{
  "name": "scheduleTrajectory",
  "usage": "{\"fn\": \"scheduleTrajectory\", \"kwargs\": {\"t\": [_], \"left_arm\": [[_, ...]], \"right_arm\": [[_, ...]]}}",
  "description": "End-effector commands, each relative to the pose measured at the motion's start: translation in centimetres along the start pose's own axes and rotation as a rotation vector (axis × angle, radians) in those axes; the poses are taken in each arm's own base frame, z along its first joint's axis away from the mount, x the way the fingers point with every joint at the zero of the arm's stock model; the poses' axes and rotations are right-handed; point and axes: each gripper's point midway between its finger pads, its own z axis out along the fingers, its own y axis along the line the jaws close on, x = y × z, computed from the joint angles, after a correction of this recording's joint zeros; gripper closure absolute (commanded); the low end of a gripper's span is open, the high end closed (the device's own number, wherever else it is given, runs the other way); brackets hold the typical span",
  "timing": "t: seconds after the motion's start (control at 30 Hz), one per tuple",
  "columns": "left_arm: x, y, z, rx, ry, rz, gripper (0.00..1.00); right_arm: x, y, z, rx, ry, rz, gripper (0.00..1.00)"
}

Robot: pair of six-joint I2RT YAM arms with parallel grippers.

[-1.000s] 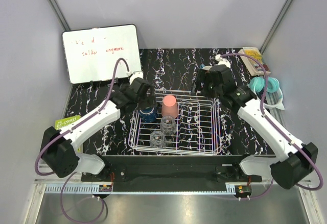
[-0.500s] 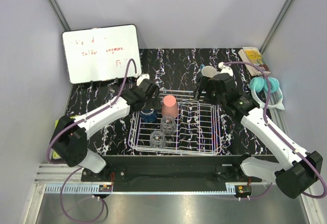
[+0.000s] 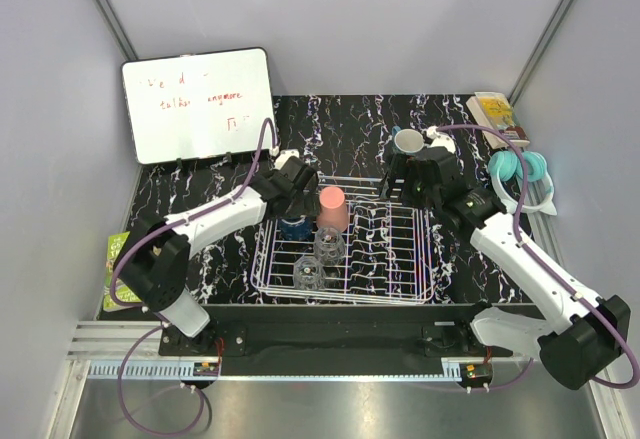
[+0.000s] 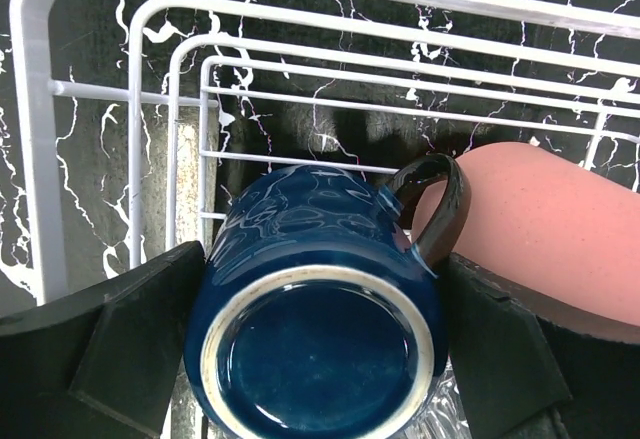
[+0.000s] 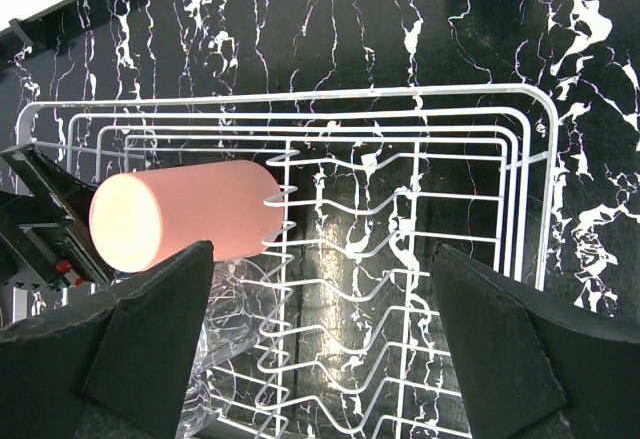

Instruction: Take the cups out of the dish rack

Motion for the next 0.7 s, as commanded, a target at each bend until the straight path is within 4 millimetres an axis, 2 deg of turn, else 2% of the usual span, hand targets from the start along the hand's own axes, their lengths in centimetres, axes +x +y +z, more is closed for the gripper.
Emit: {"fn": "scheduleTrajectory", "kwargs": {"t": [0.0,0.03,0.07,0.13,0.17,0.2,0.27,0.43,0.67], "left_arm": [[0.2,0.0,0.5,0.007,0.006,-0.013,0.08],[0.4,0.1,0.5,0.004,0.010,-0.009,0.11],[0.4,0.2,0.5,0.003,0.009,-0.009,0.30],[0.2,0.4,0.2,0.001,-0.001,-0.010,0.51],[0.0,0.6,-0.2,-0.003,-0.011,-0.010,0.75],[-0.1,0.6,-0.3,-0.004,-0.013,-0.008,0.86],[-0.1,1.2,-0.8,-0.034,-0.001,0.002,1.00],[-1.5,1.5,-2.8,-0.030,-0.051,-0.004,1.00],[-5.7,1.0,-8.8,0.047,-0.162,-0.009,1.00]], "right_arm": [[-1.0,0.9,-0.5,-0.039,-0.051,0.019,0.04],[-0.9,0.8,-0.4,-0.038,-0.049,0.018,0.04],[-0.9,0.9,-0.4,-0.041,-0.048,0.017,0.04],[-0.8,0.8,-0.4,-0.041,-0.048,0.020,0.05],[-0.8,0.8,-0.4,-0.042,-0.049,0.019,0.05],[-0.9,0.9,-0.5,-0.045,-0.050,0.020,0.05],[-0.8,0.9,-0.5,-0.047,-0.049,0.020,0.06],[-0.9,1.1,-0.6,-0.056,-0.053,0.022,0.07],[-1.5,1.9,-1.7,-0.106,-0.067,0.011,0.07]]}}
